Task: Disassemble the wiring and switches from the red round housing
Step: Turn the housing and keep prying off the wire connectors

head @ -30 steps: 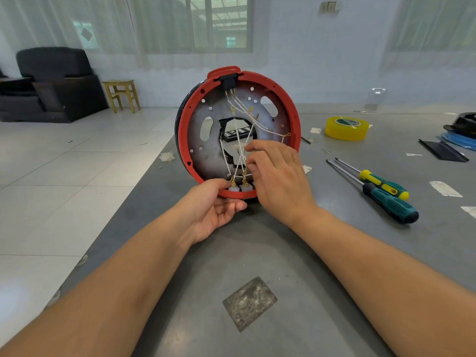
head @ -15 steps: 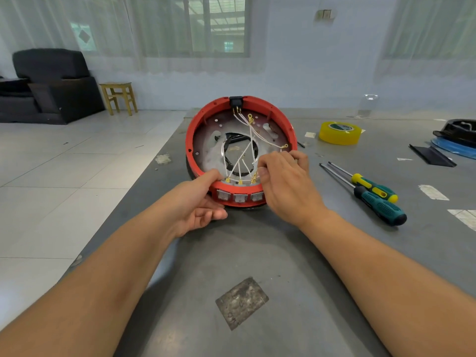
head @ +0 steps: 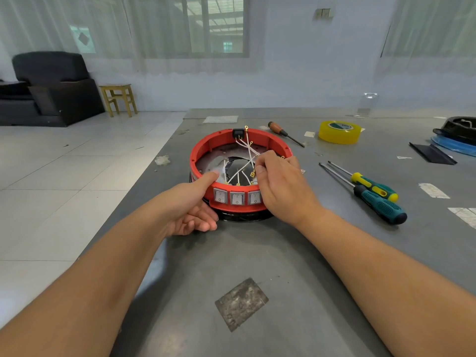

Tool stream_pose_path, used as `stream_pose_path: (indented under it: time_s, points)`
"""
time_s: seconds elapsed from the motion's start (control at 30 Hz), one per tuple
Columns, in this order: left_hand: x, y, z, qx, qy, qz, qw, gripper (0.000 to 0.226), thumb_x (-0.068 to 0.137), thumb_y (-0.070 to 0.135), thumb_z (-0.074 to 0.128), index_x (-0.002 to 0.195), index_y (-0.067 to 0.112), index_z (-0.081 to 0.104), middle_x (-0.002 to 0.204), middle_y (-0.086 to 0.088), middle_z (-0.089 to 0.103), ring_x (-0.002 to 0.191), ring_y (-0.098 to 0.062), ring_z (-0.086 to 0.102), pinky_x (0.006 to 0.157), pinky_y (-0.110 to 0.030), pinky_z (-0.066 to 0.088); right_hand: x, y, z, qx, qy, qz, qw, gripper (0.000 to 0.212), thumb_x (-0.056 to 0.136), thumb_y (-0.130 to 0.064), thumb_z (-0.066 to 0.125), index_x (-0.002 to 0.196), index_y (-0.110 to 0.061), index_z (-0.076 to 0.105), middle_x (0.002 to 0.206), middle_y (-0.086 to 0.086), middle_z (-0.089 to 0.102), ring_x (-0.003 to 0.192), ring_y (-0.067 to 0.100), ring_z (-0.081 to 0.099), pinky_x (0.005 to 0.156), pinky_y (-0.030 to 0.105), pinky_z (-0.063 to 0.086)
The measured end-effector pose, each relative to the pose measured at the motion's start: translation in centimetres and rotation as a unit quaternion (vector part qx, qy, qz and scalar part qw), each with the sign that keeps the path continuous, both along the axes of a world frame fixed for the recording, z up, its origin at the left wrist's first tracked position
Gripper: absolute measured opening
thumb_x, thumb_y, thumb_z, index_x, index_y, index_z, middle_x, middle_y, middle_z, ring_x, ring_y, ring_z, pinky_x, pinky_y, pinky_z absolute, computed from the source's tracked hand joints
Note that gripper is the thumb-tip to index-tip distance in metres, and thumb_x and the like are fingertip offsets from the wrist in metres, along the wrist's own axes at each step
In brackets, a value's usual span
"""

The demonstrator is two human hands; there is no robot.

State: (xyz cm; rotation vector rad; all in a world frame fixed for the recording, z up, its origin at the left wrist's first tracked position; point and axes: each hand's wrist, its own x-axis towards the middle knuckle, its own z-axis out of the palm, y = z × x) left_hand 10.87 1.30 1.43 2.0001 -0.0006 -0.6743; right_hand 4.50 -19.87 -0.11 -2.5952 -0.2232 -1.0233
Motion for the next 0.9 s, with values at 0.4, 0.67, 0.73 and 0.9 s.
stream_pose_path:
  time_s: [0.4,0.67,0.73,0.9]
  points:
    - [-0.6,0.2,1.2,0.16,-0.131,-0.046,0.977,0.099,0.09,0.091,0.029,0.071,0.004,0.074,0.063,-0.013,0.074,0.041,-0.014,0.059,0.043,-0.019,0.038,0.0,-0.3,0.2,-0.004,-0.009,0.005,1.0,0.016,0.107,-0.022,0.04,0.104,-0.015,0.054,0.087,0.0,0.063,0.078,0.022,0.055,0.08,0.042,0.043]
    - [-2.0,-3.7,4.0,0.009,-0.513,0.011,0.858,0.017,0.1,0.044,0.062,0.088,0.033,0.066,0.08,0.017,0.067,0.082,0.005,0.064,0.066,-0.014,0.045,0.5,-0.8,1.3,0.078,-0.084,-0.001,0.993,0.01,0.1,-0.019,0.062,0.1,-0.013,0.069,0.099,0.0,0.065,0.097,0.024,0.058,0.09,0.047,0.046]
    - [-1.7,-5.4,3.8,-0.036,-0.459,-0.047,0.886,0.008,0.1,0.035,0.066,0.096,0.03,0.071,0.085,0.015,0.073,0.081,0.008,0.066,0.07,-0.013,0.048,0.6,-0.8,1.3,0.097,-0.084,0.008,0.992,0.009,0.099,-0.019,0.063,0.099,-0.013,0.071,0.098,-0.003,0.062,0.097,0.022,0.058,0.09,0.046,0.047]
    - [-0.1,-6.9,3.9,-0.138,-0.353,-0.074,0.923,0.005,0.1,0.017,0.071,0.097,0.013,0.071,0.078,0.002,0.08,0.069,-0.005,0.074,0.058,-0.013,0.051,0.8,-1.2,1.1,0.145,-0.087,0.011,0.986,0.012,0.099,-0.023,0.065,0.107,-0.015,0.067,0.101,-0.011,0.055,0.098,0.012,0.054,0.089,0.034,0.048]
